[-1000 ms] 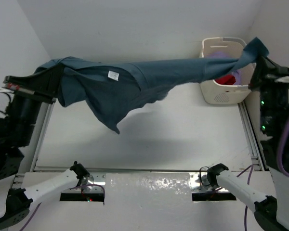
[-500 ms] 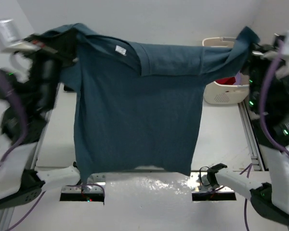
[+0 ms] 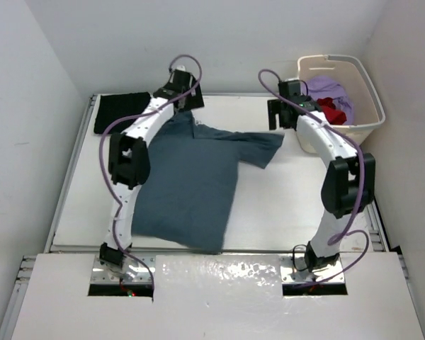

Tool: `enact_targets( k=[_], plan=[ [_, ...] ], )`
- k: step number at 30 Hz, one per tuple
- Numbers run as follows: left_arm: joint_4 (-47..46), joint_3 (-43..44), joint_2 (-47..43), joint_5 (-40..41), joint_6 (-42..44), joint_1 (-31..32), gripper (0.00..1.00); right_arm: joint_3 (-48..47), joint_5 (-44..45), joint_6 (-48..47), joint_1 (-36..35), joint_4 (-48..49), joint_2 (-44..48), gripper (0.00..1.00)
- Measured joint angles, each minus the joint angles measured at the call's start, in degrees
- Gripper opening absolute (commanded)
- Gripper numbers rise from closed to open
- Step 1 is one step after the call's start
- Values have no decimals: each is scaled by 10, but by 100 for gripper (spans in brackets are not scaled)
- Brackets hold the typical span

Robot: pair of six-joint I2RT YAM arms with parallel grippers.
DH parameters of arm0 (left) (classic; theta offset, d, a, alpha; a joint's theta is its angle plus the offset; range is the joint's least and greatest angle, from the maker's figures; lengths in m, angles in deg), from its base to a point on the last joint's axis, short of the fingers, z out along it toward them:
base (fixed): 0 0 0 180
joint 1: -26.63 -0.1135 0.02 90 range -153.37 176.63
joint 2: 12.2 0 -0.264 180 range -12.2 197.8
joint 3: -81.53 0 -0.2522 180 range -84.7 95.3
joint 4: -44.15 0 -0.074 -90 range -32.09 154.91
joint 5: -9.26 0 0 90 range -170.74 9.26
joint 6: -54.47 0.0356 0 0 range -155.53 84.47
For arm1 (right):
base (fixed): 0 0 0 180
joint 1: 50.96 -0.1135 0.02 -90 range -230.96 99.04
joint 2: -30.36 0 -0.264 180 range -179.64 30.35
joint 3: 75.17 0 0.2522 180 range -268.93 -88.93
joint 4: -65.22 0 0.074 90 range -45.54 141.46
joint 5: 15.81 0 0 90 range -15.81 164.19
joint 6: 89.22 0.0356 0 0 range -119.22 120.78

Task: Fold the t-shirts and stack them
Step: Flatten out the tshirt

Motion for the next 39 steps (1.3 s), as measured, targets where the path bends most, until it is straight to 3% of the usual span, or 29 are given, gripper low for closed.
enact_targets(
  k=[4,11,16,24,27,32,39],
  plan=[
    [51,-17,13,-21,2,4,100,11,-79,5,-3,-23,-8,99],
    [-19,-348,-288,-40,-33,5,100,42,-217,-33,-72,22,44,99],
    [-38,-502,-445,-21,-84,5,100,-7,-272,-40,-119,37,-54,99],
    [-21,-725,-476,-8,-155,5,100,-80,-321,-40,-129,20,-222,99],
    [-33,-751,-469,-8,-171,4,100,-120,-309,-40,-129,20,-270,99],
    [-83,-735,-402,-5,-179,3,100,-101,-281,-26,-122,35,-276,99],
    [-94,-566,-237,-3,-149,4,99,113,-254,29,-67,97,-143,99]
  ],
)
